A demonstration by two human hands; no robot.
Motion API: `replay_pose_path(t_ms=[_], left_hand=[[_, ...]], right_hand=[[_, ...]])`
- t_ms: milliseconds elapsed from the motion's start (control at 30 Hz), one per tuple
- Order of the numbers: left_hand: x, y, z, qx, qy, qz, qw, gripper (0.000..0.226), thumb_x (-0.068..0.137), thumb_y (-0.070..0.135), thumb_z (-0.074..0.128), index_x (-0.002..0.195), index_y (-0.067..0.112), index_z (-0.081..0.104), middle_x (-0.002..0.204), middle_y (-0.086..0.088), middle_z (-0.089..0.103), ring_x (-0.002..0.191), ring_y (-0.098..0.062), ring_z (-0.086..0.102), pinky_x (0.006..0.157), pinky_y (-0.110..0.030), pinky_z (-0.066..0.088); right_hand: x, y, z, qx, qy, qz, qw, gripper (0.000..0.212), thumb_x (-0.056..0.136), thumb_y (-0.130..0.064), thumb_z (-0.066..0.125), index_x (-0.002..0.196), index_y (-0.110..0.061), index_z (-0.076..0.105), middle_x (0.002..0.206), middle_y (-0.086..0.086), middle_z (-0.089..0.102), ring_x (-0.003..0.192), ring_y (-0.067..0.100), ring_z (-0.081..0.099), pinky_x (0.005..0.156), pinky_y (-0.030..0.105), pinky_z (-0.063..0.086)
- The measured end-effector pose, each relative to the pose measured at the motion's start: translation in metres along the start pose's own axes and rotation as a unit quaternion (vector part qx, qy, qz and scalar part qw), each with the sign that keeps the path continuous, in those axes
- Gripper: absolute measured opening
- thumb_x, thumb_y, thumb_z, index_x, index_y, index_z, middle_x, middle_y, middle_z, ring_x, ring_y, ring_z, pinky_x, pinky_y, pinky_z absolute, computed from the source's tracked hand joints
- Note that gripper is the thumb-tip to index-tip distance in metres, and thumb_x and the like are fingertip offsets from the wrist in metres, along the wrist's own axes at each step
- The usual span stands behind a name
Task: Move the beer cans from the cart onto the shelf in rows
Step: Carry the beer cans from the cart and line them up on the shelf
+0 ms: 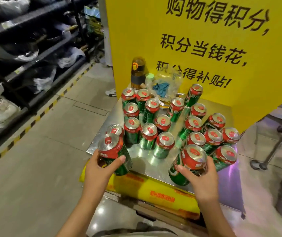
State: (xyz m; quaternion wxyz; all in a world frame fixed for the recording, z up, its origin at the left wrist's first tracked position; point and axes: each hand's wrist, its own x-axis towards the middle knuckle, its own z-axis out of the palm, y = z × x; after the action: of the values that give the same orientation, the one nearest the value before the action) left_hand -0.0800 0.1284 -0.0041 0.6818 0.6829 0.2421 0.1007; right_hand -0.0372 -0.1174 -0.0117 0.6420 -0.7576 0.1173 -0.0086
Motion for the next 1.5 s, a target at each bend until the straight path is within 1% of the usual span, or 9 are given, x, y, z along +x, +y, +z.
replay_pose_path(t_ms=[100, 233, 333, 467, 733, 1000, 1267, 1400, 1500], left_hand=[[-0.005, 0.014, -0.051, -0.022, 0.031, -0.010, 0.999, 0.058, 0.047, 0.045, 0.085, 0.099, 0.035, 0.063, 0.093, 0.020, 0.071, 0.090, 0.003, 0.064, 0.075, -0.019, 0.047], [-0.010, 0.024, -0.136, -0.014, 0.097, -0.019, 0.995, 0.069, 0.050, 0.050, 0.085, 0.112, 0.034, 0.060, 0.108, 0.010, 0.067, 0.104, -0.009, 0.060, 0.087, -0.031, 0.047], [-0.017, 0.028, -0.204, -0.008, 0.152, -0.026, 0.988, 0.074, 0.051, 0.053, 0.083, 0.118, 0.034, 0.056, 0.111, 0.011, 0.063, 0.105, -0.009, 0.057, 0.095, -0.040, 0.045], [-0.034, 0.027, -0.289, -0.012, 0.241, -0.030, 0.970, 0.069, 0.056, 0.041, 0.072, 0.121, 0.030, 0.055, 0.108, 0.011, 0.062, 0.100, -0.008, 0.056, 0.088, -0.032, 0.043], [-0.064, 0.020, -0.429, -0.050, 0.370, -0.028, 0.927, 0.059, 0.046, 0.050, 0.085, 0.098, 0.040, 0.059, 0.103, 0.016, 0.064, 0.097, -0.001, 0.057, 0.079, -0.026, 0.044], [-0.020, 0.020, -0.511, -0.056, 0.424, -0.022, 0.903, 0.054, 0.051, 0.037, 0.086, 0.099, 0.034, 0.063, 0.089, 0.019, 0.070, 0.083, 0.004, 0.062, 0.071, -0.021, 0.043], [0.084, 0.038, -0.606, -0.060, 0.454, -0.021, 0.888, 0.043, 0.065, 0.027, 0.083, 0.098, 0.039, 0.059, 0.099, 0.016, 0.063, 0.096, -0.001, 0.056, 0.071, -0.019, 0.042], [0.124, 0.046, -0.658, -0.061, 0.501, -0.028, 0.863, 0.061, 0.047, 0.049, 0.080, 0.104, 0.037, 0.061, 0.103, 0.013, 0.065, 0.099, -0.005, 0.058, 0.077, -0.025, 0.046], [0.147, 0.047, -0.693, -0.080, 0.534, -0.033, 0.841, 0.047, 0.061, 0.033, 0.086, 0.100, 0.037, 0.060, 0.100, 0.015, 0.065, 0.098, -0.005, 0.057, 0.079, -0.026, 0.045]], right_hand=[[-0.012, -0.028, 0.049, 0.008, -0.061, -0.024, 0.998, 0.059, 0.061, -0.011, 0.085, 0.108, -0.032, 0.055, 0.106, -0.010, 0.064, 0.094, -0.001, 0.061, 0.075, 0.013, 0.046], [-0.034, -0.059, 0.126, 0.005, -0.141, -0.047, 0.989, 0.078, 0.051, -0.035, 0.084, 0.123, -0.027, 0.053, 0.114, -0.007, 0.064, 0.102, 0.006, 0.061, 0.086, 0.024, 0.049], [-0.058, -0.079, 0.192, -0.003, -0.203, -0.062, 0.977, 0.059, 0.057, -0.023, 0.086, 0.108, -0.034, 0.058, 0.105, -0.012, 0.066, 0.092, -0.004, 0.063, 0.080, 0.016, 0.050], [-0.100, -0.090, 0.279, -0.010, -0.295, -0.075, 0.953, 0.048, 0.056, -0.021, 0.088, 0.093, -0.036, 0.060, 0.092, -0.015, 0.069, 0.087, -0.002, 0.063, 0.070, 0.014, 0.047], [-0.184, -0.107, 0.435, -0.013, -0.465, -0.072, 0.882, 0.064, 0.046, -0.033, 0.091, 0.102, -0.036, 0.060, 0.095, -0.016, 0.069, 0.088, -0.004, 0.062, 0.070, 0.013, 0.044], [-0.197, -0.134, 0.553, -0.037, -0.536, -0.118, 0.835, 0.066, 0.044, -0.031, 0.092, 0.102, -0.037, 0.061, 0.094, -0.019, 0.070, 0.087, -0.007, 0.063, 0.071, 0.017, 0.045], [-0.183, -0.165, 0.715, -0.034, -0.589, -0.139, 0.795, 0.071, 0.044, -0.031, 0.090, 0.108, -0.036, 0.059, 0.098, -0.018, 0.069, 0.090, -0.008, 0.061, 0.066, 0.013, 0.048], [-0.177, -0.186, 0.803, -0.040, -0.630, -0.147, 0.762, 0.064, 0.053, -0.021, 0.086, 0.109, -0.036, 0.059, 0.099, -0.017, 0.069, 0.090, -0.008, 0.061, 0.066, 0.011, 0.049], [-0.180, -0.198, 0.863, -0.042, -0.655, -0.146, 0.740, 0.072, 0.049, -0.022, 0.092, 0.113, -0.032, 0.060, 0.101, -0.013, 0.069, 0.092, -0.004, 0.062, 0.069, 0.011, 0.050]])
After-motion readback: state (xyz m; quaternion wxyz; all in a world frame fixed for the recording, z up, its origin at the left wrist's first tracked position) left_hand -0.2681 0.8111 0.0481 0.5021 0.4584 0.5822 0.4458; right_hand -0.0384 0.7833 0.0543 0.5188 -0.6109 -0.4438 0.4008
